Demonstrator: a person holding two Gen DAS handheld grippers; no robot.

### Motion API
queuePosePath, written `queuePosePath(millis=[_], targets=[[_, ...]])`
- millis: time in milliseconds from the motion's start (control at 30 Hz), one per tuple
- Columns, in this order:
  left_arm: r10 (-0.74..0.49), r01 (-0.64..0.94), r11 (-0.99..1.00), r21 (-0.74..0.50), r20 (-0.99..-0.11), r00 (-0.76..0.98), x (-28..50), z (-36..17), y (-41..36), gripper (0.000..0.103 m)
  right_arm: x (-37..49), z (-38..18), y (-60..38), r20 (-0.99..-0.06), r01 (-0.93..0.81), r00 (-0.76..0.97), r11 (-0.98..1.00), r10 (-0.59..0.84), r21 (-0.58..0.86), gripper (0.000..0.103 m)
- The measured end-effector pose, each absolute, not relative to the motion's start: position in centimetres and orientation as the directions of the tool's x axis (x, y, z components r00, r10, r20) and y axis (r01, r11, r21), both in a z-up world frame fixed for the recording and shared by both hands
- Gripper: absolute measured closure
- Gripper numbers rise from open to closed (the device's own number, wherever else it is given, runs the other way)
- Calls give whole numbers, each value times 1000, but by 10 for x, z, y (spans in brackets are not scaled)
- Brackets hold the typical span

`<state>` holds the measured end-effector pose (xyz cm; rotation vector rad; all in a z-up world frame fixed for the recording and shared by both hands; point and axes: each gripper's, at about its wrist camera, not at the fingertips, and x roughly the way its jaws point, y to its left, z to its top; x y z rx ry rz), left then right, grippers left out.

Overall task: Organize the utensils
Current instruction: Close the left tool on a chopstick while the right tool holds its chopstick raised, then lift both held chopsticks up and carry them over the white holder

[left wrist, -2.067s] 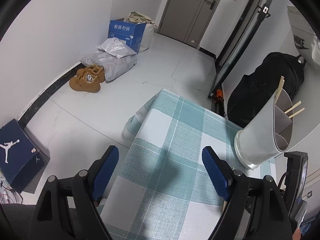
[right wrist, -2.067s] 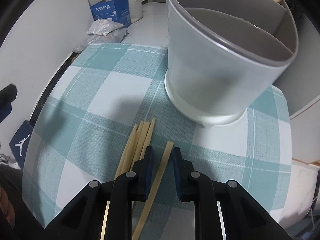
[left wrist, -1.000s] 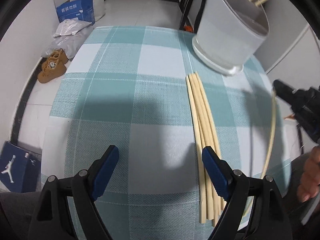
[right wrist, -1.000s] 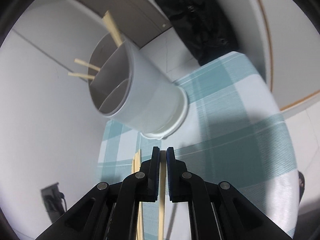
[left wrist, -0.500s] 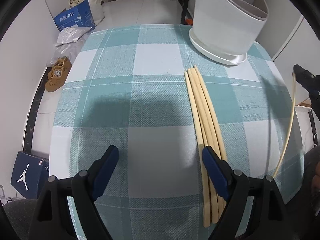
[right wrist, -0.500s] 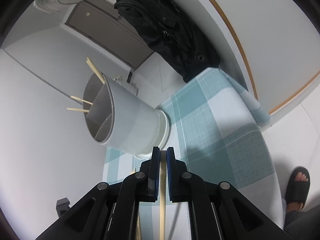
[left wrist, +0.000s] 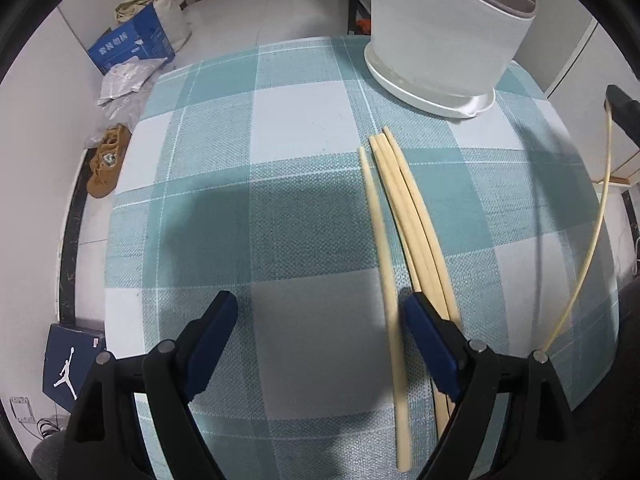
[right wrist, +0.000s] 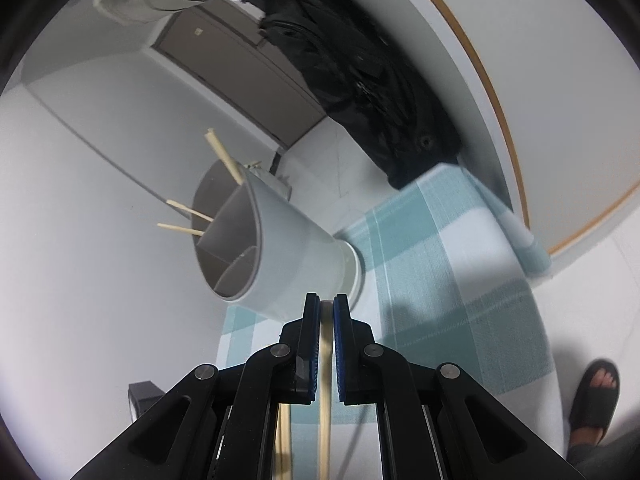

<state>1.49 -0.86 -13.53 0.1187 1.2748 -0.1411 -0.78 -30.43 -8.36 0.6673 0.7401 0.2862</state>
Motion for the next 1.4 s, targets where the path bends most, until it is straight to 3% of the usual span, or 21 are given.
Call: queuePosePath(millis=[333, 500, 567, 633, 833, 1167, 1400], targets=[[-67, 178, 984, -18, -960, 272, 38, -135, -9, 22, -7, -78, -302, -511, -49, 709, 757, 486, 652, 97], [-81, 215, 977, -17, -953, 293, 49, -133, -15, 30, -3, -76, -296, -528, -65, 701, 780, 480, 622, 97], [-92, 238, 971, -20, -950, 297, 51, -132, -16, 39, -1, -75, -295, -527, -73, 698, 780, 485, 622, 97], [-108, 274, 961, -23, -948, 300, 52, -129, -20, 62, 1, -75, -294, -530, -74, 696, 782, 485, 618, 97], [-145, 317, 947, -55, -952, 269, 55, -127, -29, 97, 10, -78, -290, -538, -83, 682, 783, 496, 617, 97], [-199, 260, 957, -128, -943, 268, 60, -126, -22, 103, 13, -77, -282, -556, -114, 673, 811, 488, 574, 97], [-223, 206, 967, -151, -895, 386, 44, -97, -12, 103, 0, -72, -274, -542, -162, 689, 831, 481, 531, 97]])
